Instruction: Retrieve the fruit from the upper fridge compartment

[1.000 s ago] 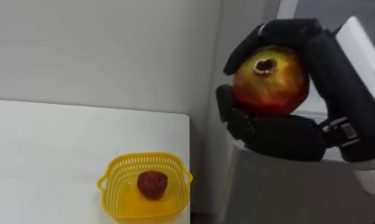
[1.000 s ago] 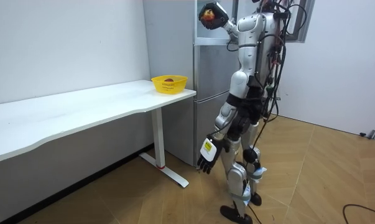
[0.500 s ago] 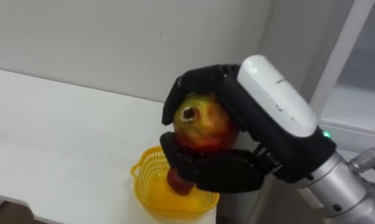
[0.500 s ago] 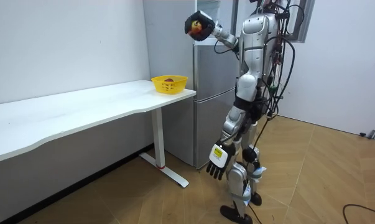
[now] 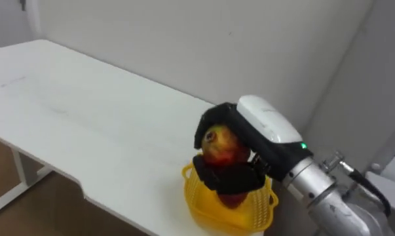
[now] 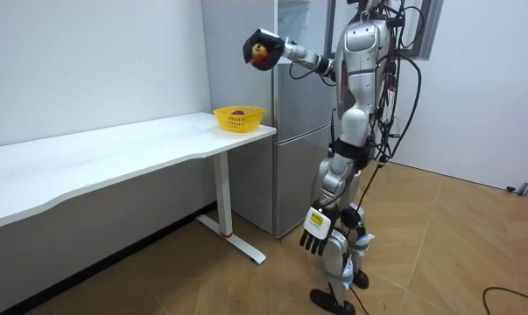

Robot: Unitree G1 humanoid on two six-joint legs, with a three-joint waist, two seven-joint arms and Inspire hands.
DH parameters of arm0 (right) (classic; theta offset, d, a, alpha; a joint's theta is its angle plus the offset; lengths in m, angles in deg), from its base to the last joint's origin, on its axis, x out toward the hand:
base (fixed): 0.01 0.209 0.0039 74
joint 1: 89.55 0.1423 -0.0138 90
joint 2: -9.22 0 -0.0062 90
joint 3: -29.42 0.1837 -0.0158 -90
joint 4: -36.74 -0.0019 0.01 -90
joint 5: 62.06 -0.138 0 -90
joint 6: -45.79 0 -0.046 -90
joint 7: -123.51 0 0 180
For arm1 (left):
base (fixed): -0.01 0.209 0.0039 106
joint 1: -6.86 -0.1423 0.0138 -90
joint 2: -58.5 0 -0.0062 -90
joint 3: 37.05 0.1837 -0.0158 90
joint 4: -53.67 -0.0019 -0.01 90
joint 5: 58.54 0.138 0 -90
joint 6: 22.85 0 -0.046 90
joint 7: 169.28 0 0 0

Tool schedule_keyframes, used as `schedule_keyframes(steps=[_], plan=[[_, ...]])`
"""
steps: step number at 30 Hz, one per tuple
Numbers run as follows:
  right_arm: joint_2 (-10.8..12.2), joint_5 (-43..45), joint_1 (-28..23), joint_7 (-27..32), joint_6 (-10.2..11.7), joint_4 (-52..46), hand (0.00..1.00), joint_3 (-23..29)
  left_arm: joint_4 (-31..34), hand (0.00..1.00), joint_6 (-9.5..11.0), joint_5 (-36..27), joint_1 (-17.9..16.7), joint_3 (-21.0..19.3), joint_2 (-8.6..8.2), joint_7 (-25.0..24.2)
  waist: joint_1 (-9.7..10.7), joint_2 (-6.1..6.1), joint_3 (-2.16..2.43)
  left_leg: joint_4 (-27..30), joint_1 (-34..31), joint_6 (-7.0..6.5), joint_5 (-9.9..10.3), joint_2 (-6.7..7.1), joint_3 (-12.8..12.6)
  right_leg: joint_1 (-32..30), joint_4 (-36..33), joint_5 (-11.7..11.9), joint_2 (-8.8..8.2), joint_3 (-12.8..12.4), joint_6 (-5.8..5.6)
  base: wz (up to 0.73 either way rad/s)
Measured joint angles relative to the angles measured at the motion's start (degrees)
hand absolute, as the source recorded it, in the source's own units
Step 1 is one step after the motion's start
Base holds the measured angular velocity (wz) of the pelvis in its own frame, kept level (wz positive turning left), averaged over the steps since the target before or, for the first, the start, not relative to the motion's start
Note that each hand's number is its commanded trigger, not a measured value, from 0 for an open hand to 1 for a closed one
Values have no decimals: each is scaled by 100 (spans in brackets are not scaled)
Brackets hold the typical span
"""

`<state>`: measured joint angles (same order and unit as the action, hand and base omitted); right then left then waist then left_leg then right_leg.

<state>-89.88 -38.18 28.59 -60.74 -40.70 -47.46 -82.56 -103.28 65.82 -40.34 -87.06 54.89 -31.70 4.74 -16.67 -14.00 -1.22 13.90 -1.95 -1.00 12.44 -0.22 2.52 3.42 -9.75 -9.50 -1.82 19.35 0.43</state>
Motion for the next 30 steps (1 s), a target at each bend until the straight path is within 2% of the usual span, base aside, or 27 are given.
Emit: schedule_keyframes(steps=[1,6,11,12,17,21,22,23,24,30], plan=[[0,-53,4,0,-29,185,100,-20,0,0,-1,3,12,-1,14,-2,-53,-26,19,3,-48,-3,-10,7,5,-39,-8,0,0,27,0,11],[-90,-119,10,48,-224,1060,100,-56,4,0,-139,5,18,-60,161,-111,-264,-163,-4,11,-216,-9,-68,63,124,-131,-7,0,-22,172,0,12],[-143,-117,10,125,-257,1170,100,-56,8,0,-231,11,29,-68,205,-125,-266,-251,-33,98,-370,13,-94,87,228,-181,-2,0,-20,261,1,11],[-143,-117,11,131,-257,1171,100,-59,12,0,-231,11,35,-67,205,-133,-273,-277,-25,105,-404,21,-100,92,234,-208,-4,1,-18,266,2,5],[-159,-164,12,179,-279,1298,100,-250,31,0,-230,11,32,-63,204,-135,-287,-294,-27,161,-454,25,-103,92,241,-223,-9,3,-11,265,4,1],[-159,-370,29,228,-293,1449,100,-262,33,0,-234,13,5,-59,206,-141,-297,-260,-64,190,-467,23,-102,92,245,-209,-10,3,-17,269,5,2],[-159,-407,66,229,-292,1497,65,-262,38,0,-237,15,2,-59,207,-153,-294,-250,-71,194,-469,23,-102,92,245,-210,-10,3,-18,268,5,0],[-159,-425,91,229,-290,1530,40,-262,43,0,-238,15,2,-59,210,-161,-293,-247,-74,195,-469,23,-102,92,245,-210,-11,3,-18,268,5,0],[-159,-442,141,229,-293,1600,0,-262,51,0,-241,18,-5,-59,215,-181,-291,-240,-79,198,-474,23,-102,92,247,-212,-11,3,-17,268,5,0],[-173,-616,213,230,-300,1612,0,-259,58,0,-241,166,6,-64,221,-256,-276,-234,-82,249,-535,22,-97,84,242,-248,-8,3,-11,276,5,0]])
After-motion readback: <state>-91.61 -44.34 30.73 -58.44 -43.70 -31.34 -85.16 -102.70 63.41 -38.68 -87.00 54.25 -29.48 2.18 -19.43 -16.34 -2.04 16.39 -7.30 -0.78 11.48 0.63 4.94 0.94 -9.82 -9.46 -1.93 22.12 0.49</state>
